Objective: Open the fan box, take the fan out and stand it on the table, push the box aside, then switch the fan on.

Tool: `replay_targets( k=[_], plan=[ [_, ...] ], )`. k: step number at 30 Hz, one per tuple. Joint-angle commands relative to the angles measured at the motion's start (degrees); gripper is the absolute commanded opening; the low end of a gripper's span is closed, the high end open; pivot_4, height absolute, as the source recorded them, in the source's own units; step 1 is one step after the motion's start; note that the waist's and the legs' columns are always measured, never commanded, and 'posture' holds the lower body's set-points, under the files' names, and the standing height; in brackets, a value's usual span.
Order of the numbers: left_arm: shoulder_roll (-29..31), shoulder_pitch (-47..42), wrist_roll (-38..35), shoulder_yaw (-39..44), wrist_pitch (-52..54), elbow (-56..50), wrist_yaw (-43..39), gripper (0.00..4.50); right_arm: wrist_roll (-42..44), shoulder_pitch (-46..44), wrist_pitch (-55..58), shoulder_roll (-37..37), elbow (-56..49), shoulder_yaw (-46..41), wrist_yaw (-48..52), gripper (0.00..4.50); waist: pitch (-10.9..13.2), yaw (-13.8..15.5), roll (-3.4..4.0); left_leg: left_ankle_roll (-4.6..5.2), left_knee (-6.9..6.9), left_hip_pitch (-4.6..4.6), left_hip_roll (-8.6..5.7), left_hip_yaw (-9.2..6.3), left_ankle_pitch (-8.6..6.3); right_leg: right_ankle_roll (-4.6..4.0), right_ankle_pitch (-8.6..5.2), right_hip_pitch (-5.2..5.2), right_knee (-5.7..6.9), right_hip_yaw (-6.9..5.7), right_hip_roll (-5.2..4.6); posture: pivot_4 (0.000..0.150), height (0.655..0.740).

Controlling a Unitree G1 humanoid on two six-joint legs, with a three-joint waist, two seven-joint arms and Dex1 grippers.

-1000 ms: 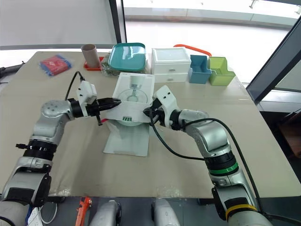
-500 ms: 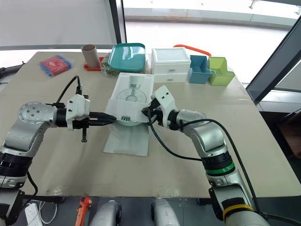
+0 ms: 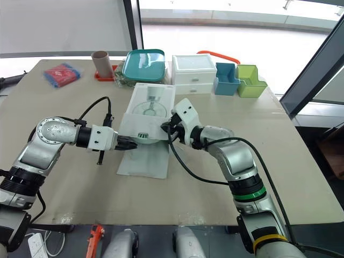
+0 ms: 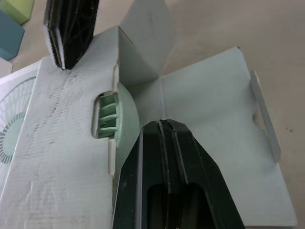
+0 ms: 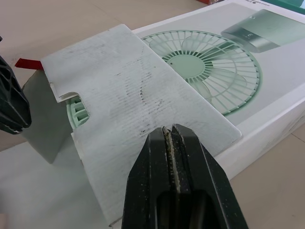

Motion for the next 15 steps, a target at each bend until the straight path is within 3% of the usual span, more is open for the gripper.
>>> replay_targets(
  k=[1, 7, 15],
  plan=[
    [5.90, 1.04, 1.61, 1.36, -1.76, -1.67, -2.44, 0.00, -1.00, 0.75, -0.13, -0.01, 0.81, 0.05, -0.25, 0.03, 0.00, -0.01, 0.00, 0.00, 0.00, 0.01, 0.00, 0.00, 0.00, 0.00, 0.00, 0.00, 0.00, 0.00, 0.01, 0.150, 0.7400],
    [11.54, -0.29, 3.28, 2.08, -2.61, -1.30, -3.46, 0.00, -1.38, 0.50, -1.45, 0.19, 1.51, 0.53, 0.60, 0.03, 0.00, 0.04, 0.01, 0.00, -0.01, -0.01, 0.00, 0.00, 0.00, 0.00, -0.02, 0.00, 0.00, -0.01, 0.00, 0.150, 0.7400],
    [13.57, -0.35, 7.81, 1.38, -6.36, 5.24, -1.42, 0.00, -2.07, 0.38, -3.31, 0.14, 2.04, 1.32, 2.04, 0.03, 0.01, 0.04, 0.01, 0.01, -0.06, -0.02, 0.01, 0.00, 0.00, -0.02, -0.05, -0.03, -0.01, -0.03, 0.01, 0.150, 0.7400]
  ],
)
